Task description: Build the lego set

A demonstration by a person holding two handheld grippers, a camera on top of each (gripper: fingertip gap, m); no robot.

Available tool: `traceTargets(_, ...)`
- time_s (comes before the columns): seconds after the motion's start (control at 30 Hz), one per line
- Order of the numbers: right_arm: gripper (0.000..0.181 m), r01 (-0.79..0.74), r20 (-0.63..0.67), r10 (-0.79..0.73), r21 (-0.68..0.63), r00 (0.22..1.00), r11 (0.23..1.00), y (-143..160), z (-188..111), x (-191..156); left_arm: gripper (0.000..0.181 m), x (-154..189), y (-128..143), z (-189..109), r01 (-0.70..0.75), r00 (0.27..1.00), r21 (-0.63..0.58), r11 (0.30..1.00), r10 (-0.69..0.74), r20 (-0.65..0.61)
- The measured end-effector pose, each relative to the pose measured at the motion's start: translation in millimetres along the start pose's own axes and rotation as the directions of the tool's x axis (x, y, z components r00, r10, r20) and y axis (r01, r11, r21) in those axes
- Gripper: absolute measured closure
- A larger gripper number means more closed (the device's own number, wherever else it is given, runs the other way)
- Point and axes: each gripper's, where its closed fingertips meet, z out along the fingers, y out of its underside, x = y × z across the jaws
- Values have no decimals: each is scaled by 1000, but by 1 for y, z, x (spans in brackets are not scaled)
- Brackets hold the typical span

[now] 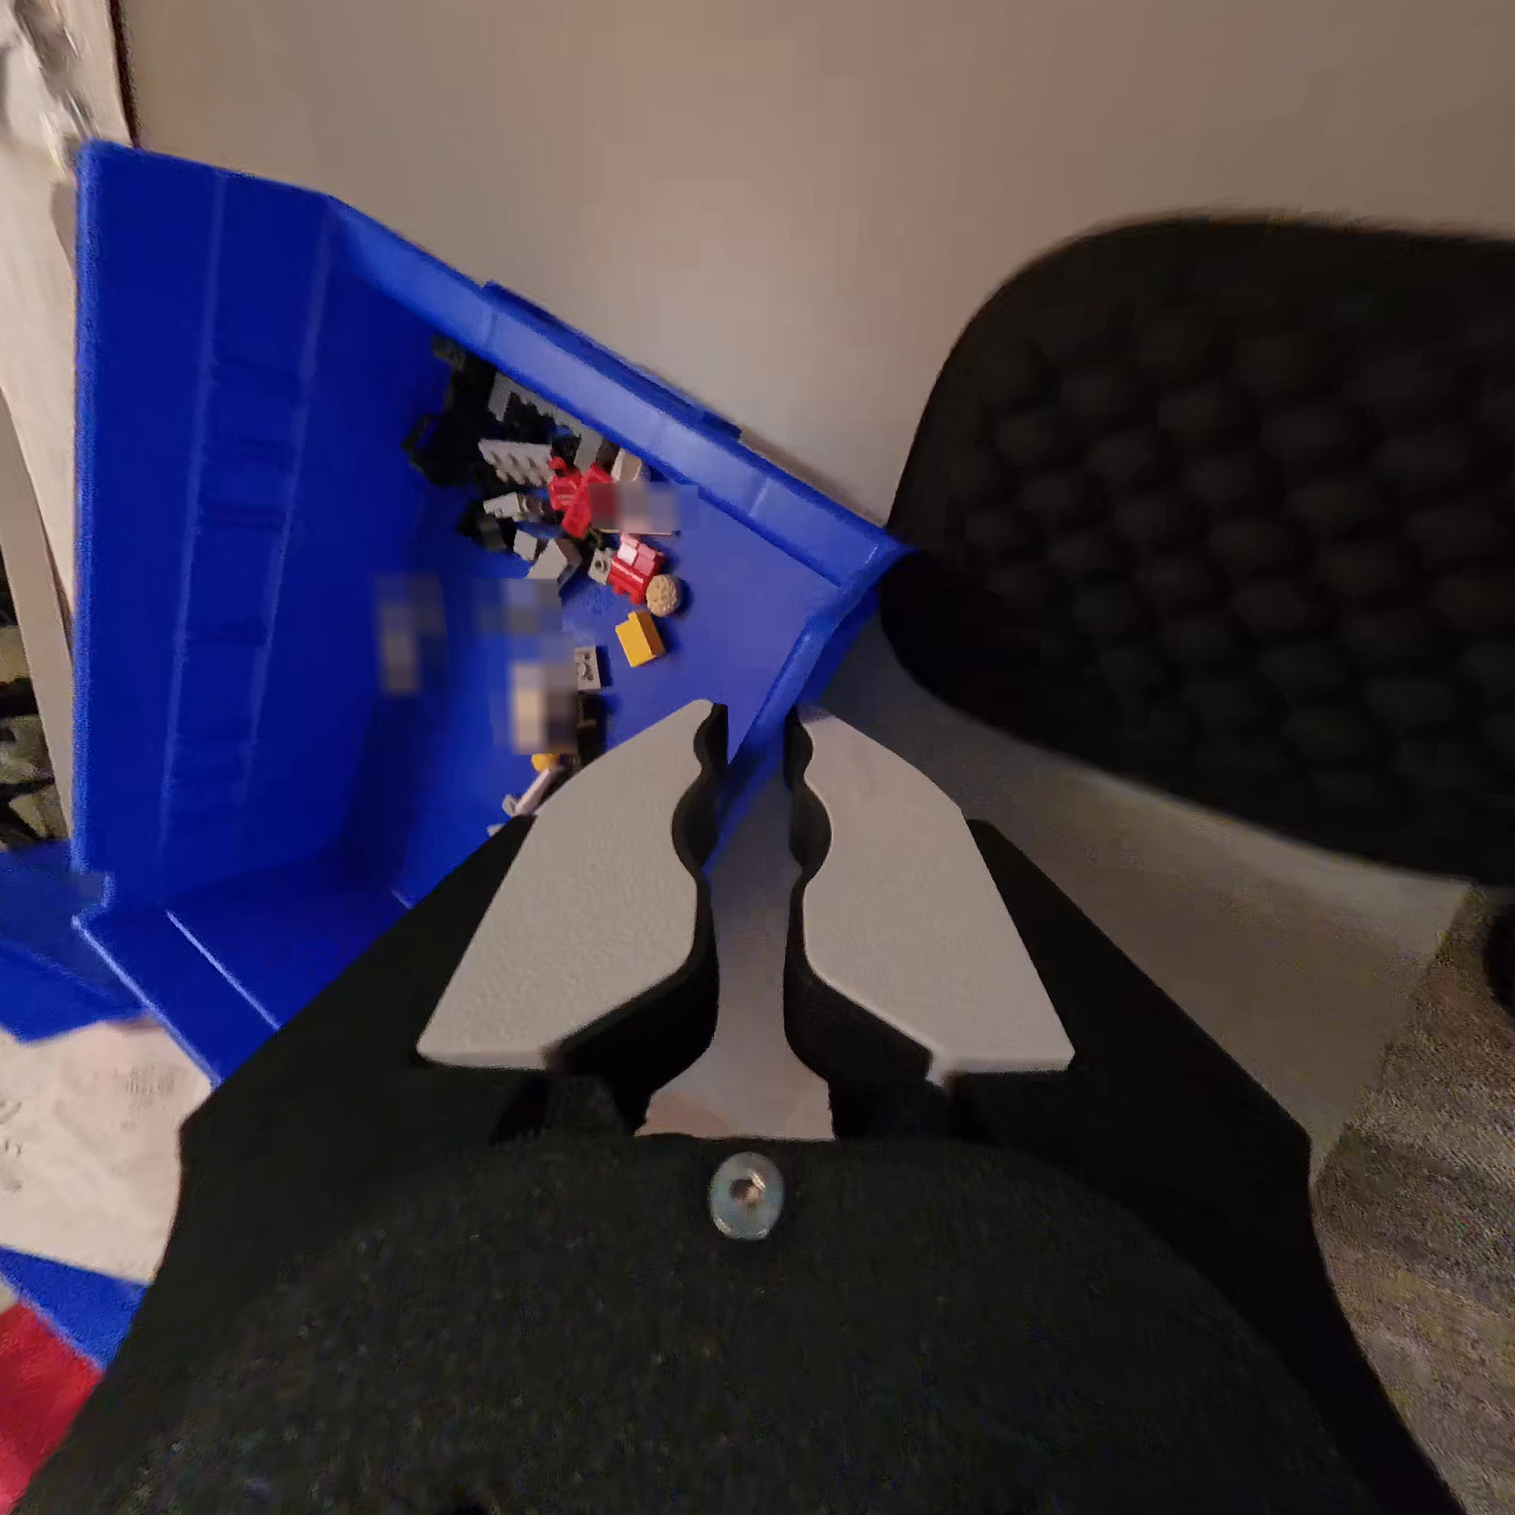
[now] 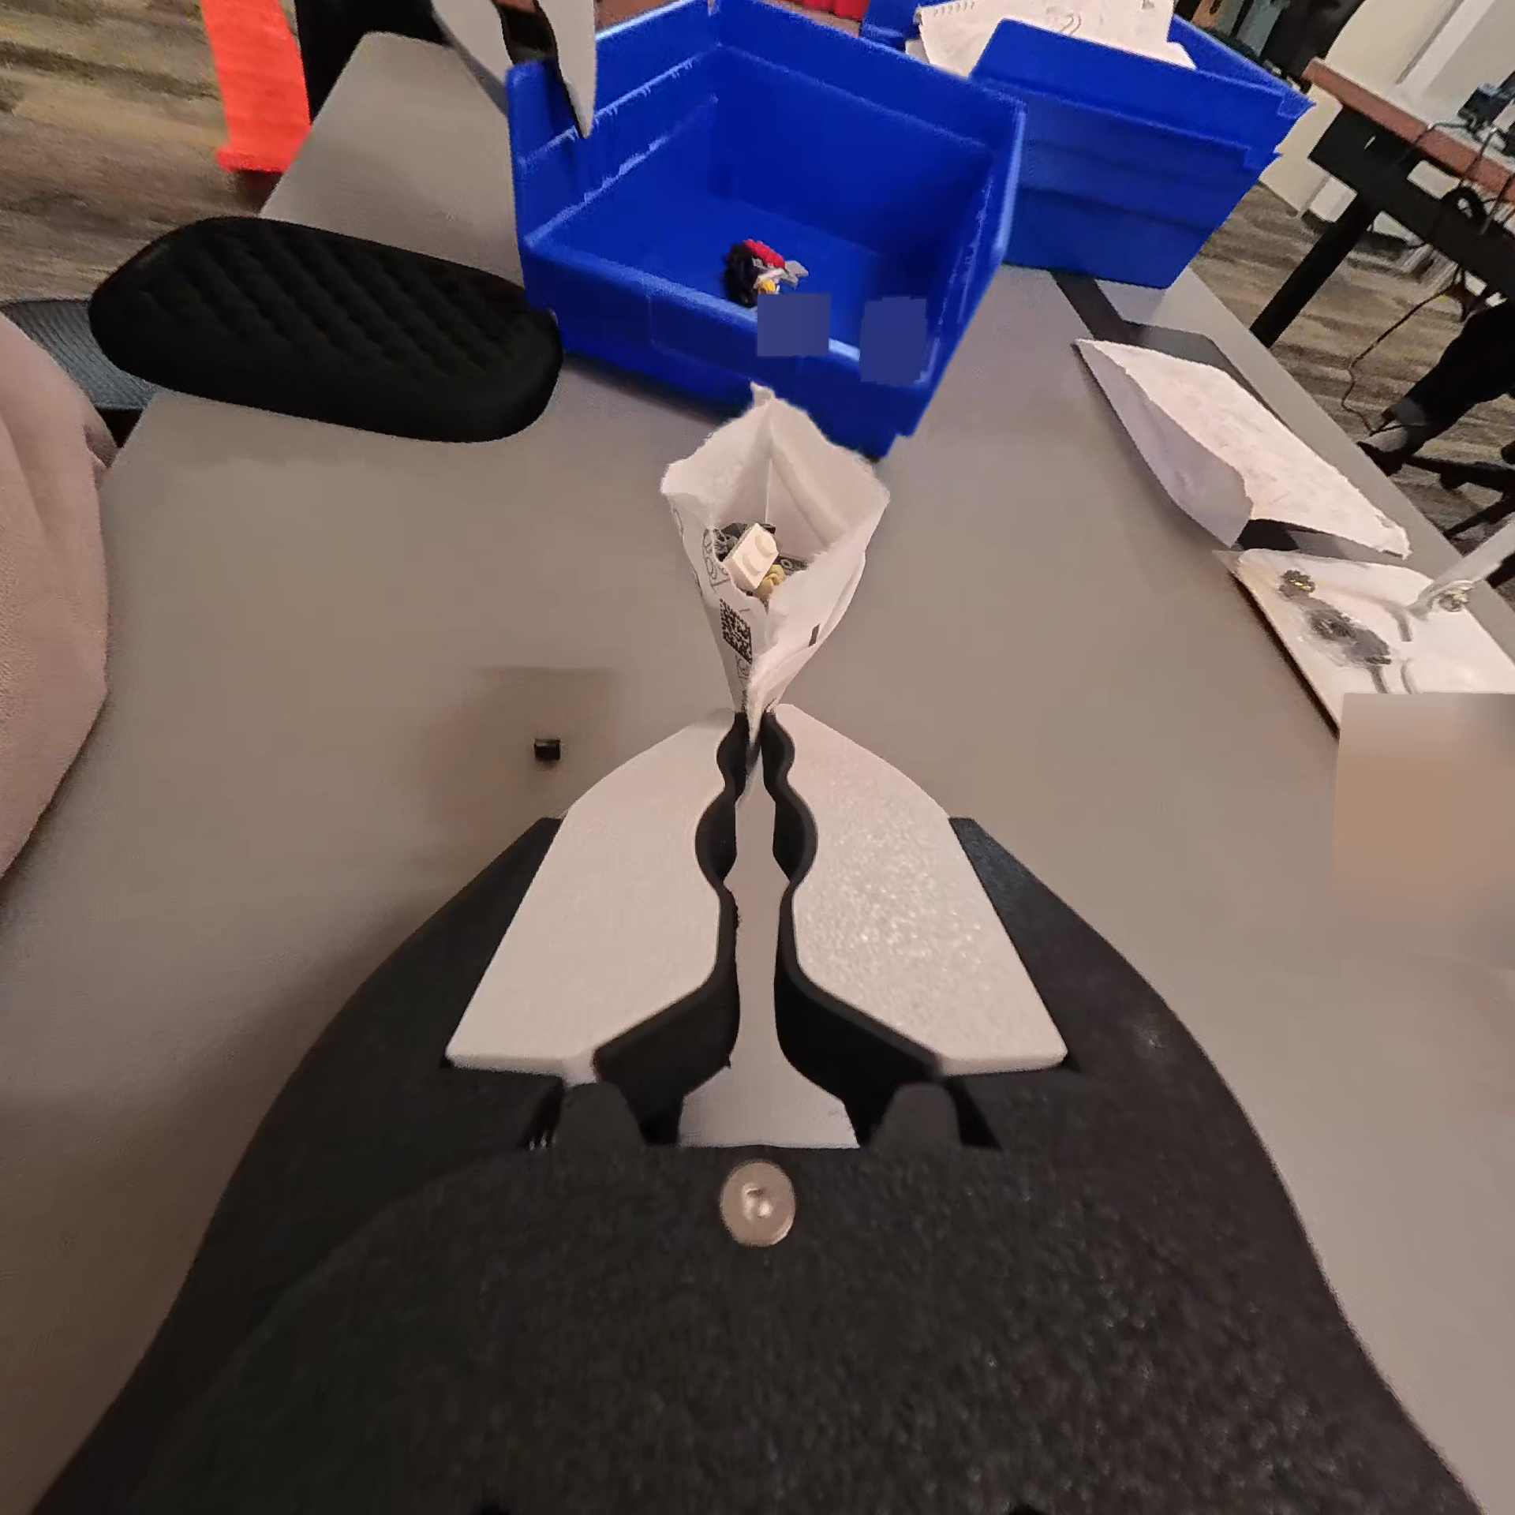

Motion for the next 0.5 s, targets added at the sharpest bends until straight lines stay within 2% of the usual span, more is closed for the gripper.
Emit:
traceTargets(0.1, 178, -6, 11, 6, 0, 1000, 1000, -1, 6, -1, 168, 2, 29, -10, 27, 999, -51, 998, -29, -26)
traceTargets(0.27, 178, -4, 21, 4, 0, 1000, 1000, -5, 12, -2, 167, 4, 54, -19, 28, 999, -85, 996, -32, -41)
traceTargets(0.5, 178, -6, 20, 6, 3, 1000, 1000, -7, 15, -3, 166, -6, 51, -14, 46, 999, -47, 998, -45, 22)
